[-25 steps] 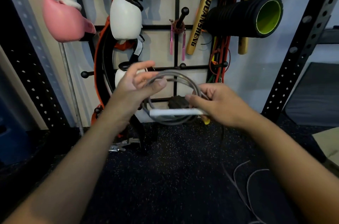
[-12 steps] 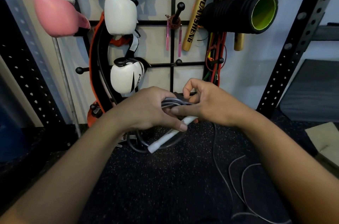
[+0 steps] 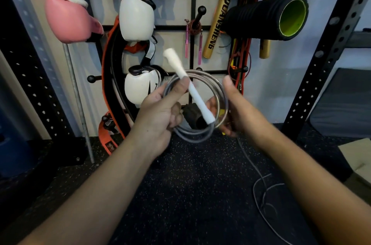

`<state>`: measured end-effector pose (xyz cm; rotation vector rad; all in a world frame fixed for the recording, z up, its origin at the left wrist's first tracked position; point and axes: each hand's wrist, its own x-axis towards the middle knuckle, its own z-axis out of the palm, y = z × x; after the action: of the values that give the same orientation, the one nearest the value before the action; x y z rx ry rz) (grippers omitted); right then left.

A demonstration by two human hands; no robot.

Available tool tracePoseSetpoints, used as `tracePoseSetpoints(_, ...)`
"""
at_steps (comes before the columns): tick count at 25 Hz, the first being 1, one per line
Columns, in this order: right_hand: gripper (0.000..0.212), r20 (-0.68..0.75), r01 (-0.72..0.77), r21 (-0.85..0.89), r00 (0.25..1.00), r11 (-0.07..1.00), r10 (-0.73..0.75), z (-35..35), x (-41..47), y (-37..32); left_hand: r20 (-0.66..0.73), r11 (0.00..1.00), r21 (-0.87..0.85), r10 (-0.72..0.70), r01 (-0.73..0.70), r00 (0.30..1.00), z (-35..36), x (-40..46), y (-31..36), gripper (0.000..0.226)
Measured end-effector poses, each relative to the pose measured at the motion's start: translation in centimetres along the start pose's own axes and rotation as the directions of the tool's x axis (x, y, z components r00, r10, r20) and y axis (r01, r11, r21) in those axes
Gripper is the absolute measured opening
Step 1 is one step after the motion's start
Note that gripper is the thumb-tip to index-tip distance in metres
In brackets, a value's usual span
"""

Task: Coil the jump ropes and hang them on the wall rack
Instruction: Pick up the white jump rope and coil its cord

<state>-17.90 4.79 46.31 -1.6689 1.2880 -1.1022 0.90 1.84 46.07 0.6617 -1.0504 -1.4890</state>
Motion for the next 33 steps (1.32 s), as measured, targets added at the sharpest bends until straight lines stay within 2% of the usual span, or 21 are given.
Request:
tracePoseSetpoints(2, 0.066, -0.069, 0.048, 0.098, 0.997, 0.994, -0.042, 2.4, -0.7, -0.1, -0.186, 0.998, -0.061, 0.024, -0.036, 0.982, 1.1, -0.3, -1.1, 0.031)
tracePoseSetpoints(4, 0.045, -0.206, 0.141, 0.158, 0.973, 0.977, -0.107, 3.9, -0.9, -0.5, -0.274, 0.996, -0.039, 0.066, -0.08, 0.96, 1.8, -0.6, -1.9, 0.03)
tracePoseSetpoints(6, 0.033, -0.273, 0.162, 0.222, 0.957, 0.962, -0.098, 4.0, -0.5, -0.5, -0.273, 0.995, -0.033, 0.077, -0.089, 0.959, 1.9, -0.8, -2.0, 0.051)
tracePoseSetpoints(8, 0.027, -0.288, 0.137, 0.266, 0.956, 0.954, -0.057, 3.2, 0.0, -0.5, -0.208, 0.999, 0.005, 0.042, -0.042, 0.977, 1.5, -0.7, -1.3, 0.071)
tracePoseSetpoints(10, 0.026, -0.243, 0.111, 0.201, 0.968, 0.973, -0.06, 1.8, 0.6, -0.4, -0.186, 0.98, 0.191, 0.085, -0.049, 0.979, 0.6, -0.5, 0.0, 0.088)
tracePoseSetpoints(11, 0.028, -0.196, 0.1, 0.124, 0.978, 0.987, -0.075, 1.0, 0.8, -0.4, -0.178, 0.931, 0.348, 0.181, -0.11, 0.967, -0.2, -0.3, 0.7, 0.095)
tracePoseSetpoints(12, 0.031, -0.142, 0.095, 0.028, 0.986, 0.995, -0.091, 0.3, 1.0, -0.5, -0.126, 0.832, 0.519, 0.302, -0.196, 0.945, -1.1, -0.2, 1.6, 0.1)
tracePoseSetpoints(13, 0.037, -0.089, 0.095, -0.059, 0.991, 0.994, -0.1, -0.3, 1.1, -0.6, -0.007, 0.679, 0.677, 0.392, -0.284, 0.92, -1.8, 0.0, 2.8, 0.103)
tracePoseSetpoints(14, 0.044, -0.04, 0.095, -0.117, 0.994, 0.989, -0.1, -0.7, 1.3, -0.7, 0.155, 0.511, 0.785, 0.387, -0.351, 0.909, -2.2, 0.1, 4.0, 0.104)
tracePoseSetpoints(15, 0.048, 0.004, 0.095, -0.153, 0.995, 0.984, -0.096, -0.7, 1.3, -0.7, 0.291, 0.374, 0.845, 0.28, -0.383, 0.915, -2.1, 0.1, 4.9, 0.105)
tracePoseSetpoints(16, 0.049, 0.051, 0.1, -0.176, 0.994, 0.979, -0.092, -0.4, 1.3, -0.7, 0.362, 0.282, 0.88, 0.122, -0.382, 0.924, -1.7, -0.2, 5.4, 0.103)
tracePoseSetpoints(17, 0.048, 0.092, 0.108, -0.188, 0.991, 0.976, -0.092, 0.1, 1.4, -0.8, 0.378, 0.23, 0.903, -0.023, -0.364, 0.925, -1.2, -0.4, 5.3, 0.096)
tracePoseSetpoints(18, 0.046, 0.112, 0.116, -0.196, 0.989, 0.974, -0.095, 0.6, 1.4, -0.7, 0.368, 0.223, 0.915, -0.121, -0.336, 0.922, -0.8, -0.5, 4.9, 0.083)
tracePoseSetpoints(19, 0.043, 0.109, 0.127, -0.214, 0.988, 0.969, -0.106, 1.0, 1.4, -0.7, 0.353, 0.277, 0.913, -0.175, -0.298, 0.919, -0.6, -0.4, 4.3, 0.065)
tracePoseSetpoints(21, 0.038, 0.064, 0.156, -0.283, 0.988, 0.946, -0.144, 1.2, 1.5, -0.7, 0.337, 0.468, 0.864, -0.26, -0.187, 0.905, -0.7, -0.5, 3.2, 0.029)
tracePoseSetpoints(22, 0.036, 0.026, 0.165, -0.312, 0.986, 0.936, -0.165, 1.1, 1.5, -0.6, 0.331, 0.537, 0.835, -0.312, -0.122, 0.89, -0.7, -0.5, 2.8, 0.022)
tracePoseSetpoints(26, 0.036, -0.085, 0.172, -0.409, 0.97, 0.896, -0.226, 1.3, 1.5, -0.1, 0.367, 0.652, 0.757, -0.37, -0.043, 0.854, -0.3, -0.7, 1.3, 0.019)
tracePoseSetpoints(28, 0.039, -0.08, 0.187, -0.377, 0.969, 0.907, -0.233, 1.6, 1.4, -0.2, 0.387, 0.656, 0.753, -0.375, -0.053, 0.842, -0.3, -0.8, 1.0, 0.021)
tracePoseSetpoints(30, 0.055, -0.092, 0.173, -0.324, 0.973, 0.93, -0.213, 1.0, 1.3, -0.6, 0.407, 0.65, 0.757, -0.384, -0.071, 0.829, -0.8, -0.8, 1.5, 0.029)
tracePoseSetpoints(31, 0.066, -0.11, 0.144, -0.301, 0.977, 0.943, -0.184, 0.4, 1.2, -0.7, 0.407, 0.68, 0.731, -0.359, -0.064, 0.84, -1.0, -0.7, 2.0, 0.034)
tracePoseSetpoints(33, 0.076, -0.171, 0.072, -0.237, 0.979, 0.969, -0.115, -1.1, 1.1, -0.6, 0.377, 0.823, 0.567, -0.218, -0.038, 0.9, -1.2, -0.4, 2.7, 0.035)
